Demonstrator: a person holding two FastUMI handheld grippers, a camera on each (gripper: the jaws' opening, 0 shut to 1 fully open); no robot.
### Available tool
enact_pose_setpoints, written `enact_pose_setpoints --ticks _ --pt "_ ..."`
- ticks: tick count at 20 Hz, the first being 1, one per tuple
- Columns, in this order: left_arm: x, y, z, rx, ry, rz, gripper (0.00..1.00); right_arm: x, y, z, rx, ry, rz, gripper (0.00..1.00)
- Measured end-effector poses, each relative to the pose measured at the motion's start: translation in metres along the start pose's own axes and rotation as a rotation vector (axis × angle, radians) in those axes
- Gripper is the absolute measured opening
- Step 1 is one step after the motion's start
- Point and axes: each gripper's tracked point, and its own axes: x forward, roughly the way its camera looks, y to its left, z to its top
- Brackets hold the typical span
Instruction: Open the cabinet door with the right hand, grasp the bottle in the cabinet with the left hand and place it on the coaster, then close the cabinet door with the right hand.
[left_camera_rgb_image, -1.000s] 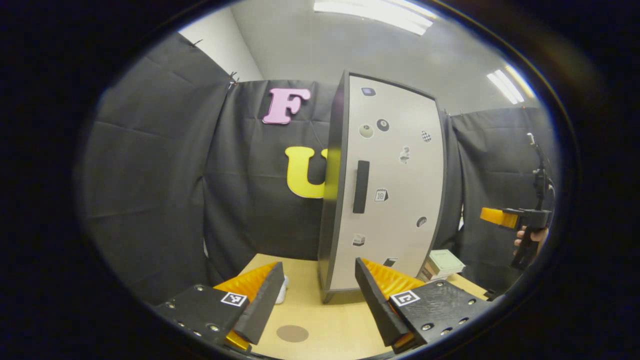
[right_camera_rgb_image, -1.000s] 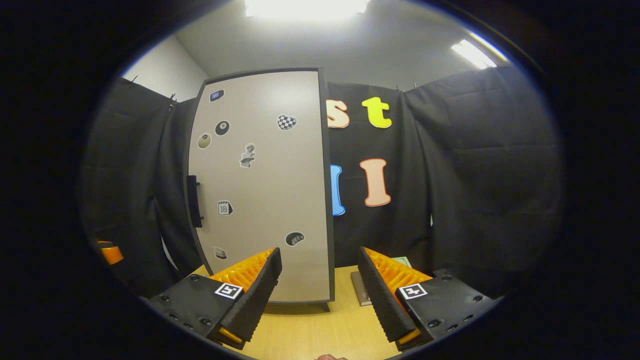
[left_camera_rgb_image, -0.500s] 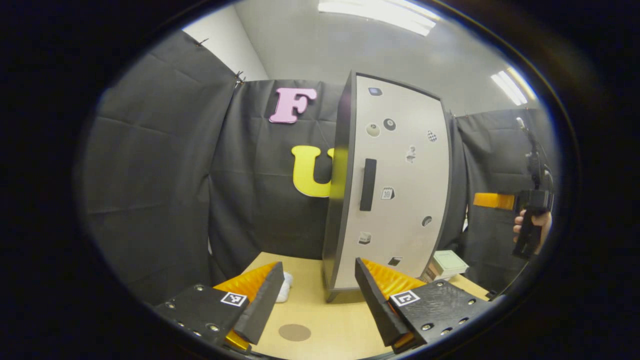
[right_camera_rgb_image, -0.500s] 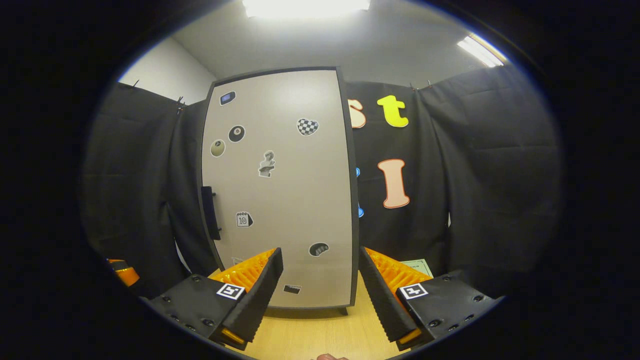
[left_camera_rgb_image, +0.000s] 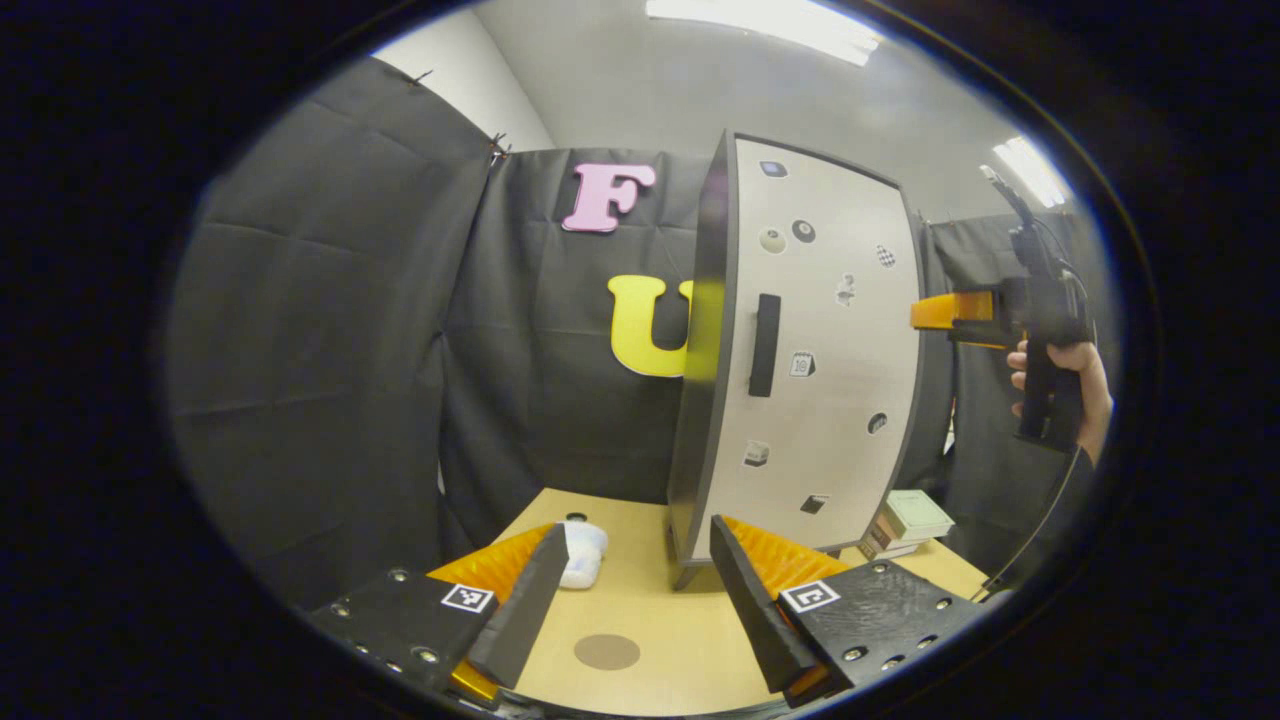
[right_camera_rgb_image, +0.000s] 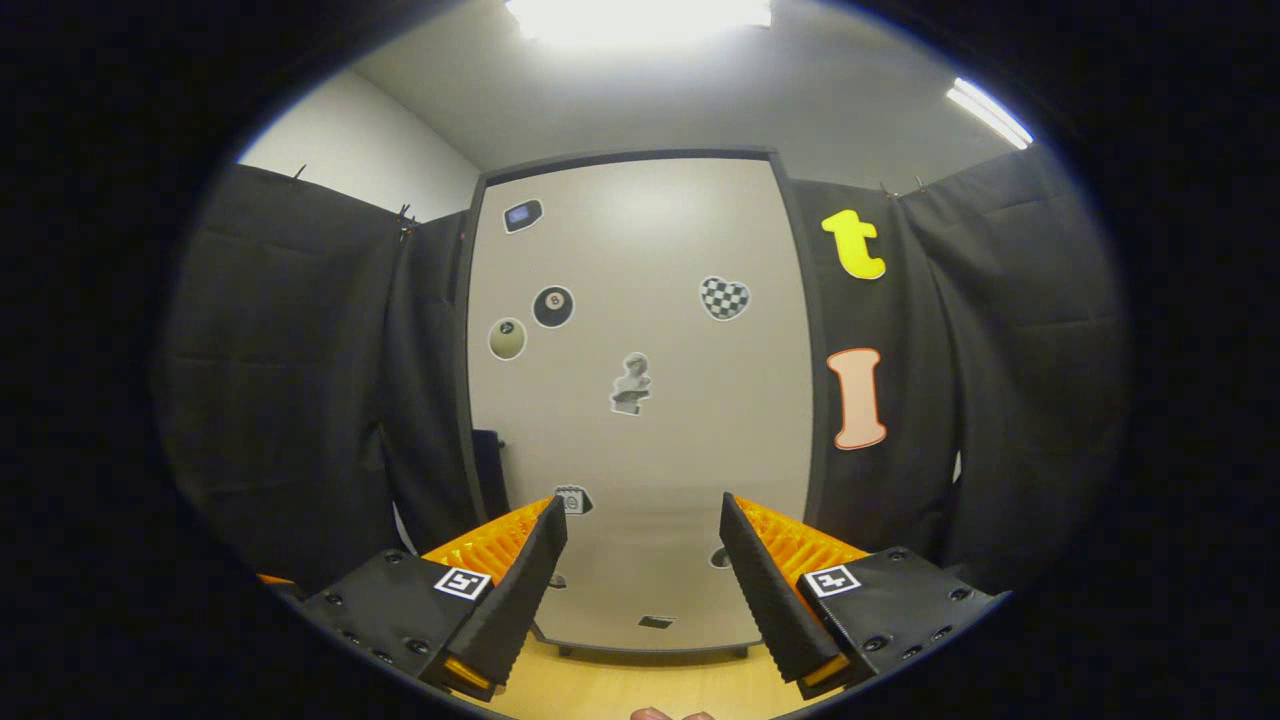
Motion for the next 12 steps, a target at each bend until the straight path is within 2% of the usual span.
enact_pose_setpoints --ticks 6,12 --pt "-0.001 0.023 -0.014 0.011 0.010 0.051 0.88 0.042 0.059 0.013 0.019 -0.002 0.074 0.98" --pt "-0.004 0.043 -0.021 0.017 0.016 0.099 0.88 0.083 0.100 -0.001 0.029 0.024 0.095 0.98"
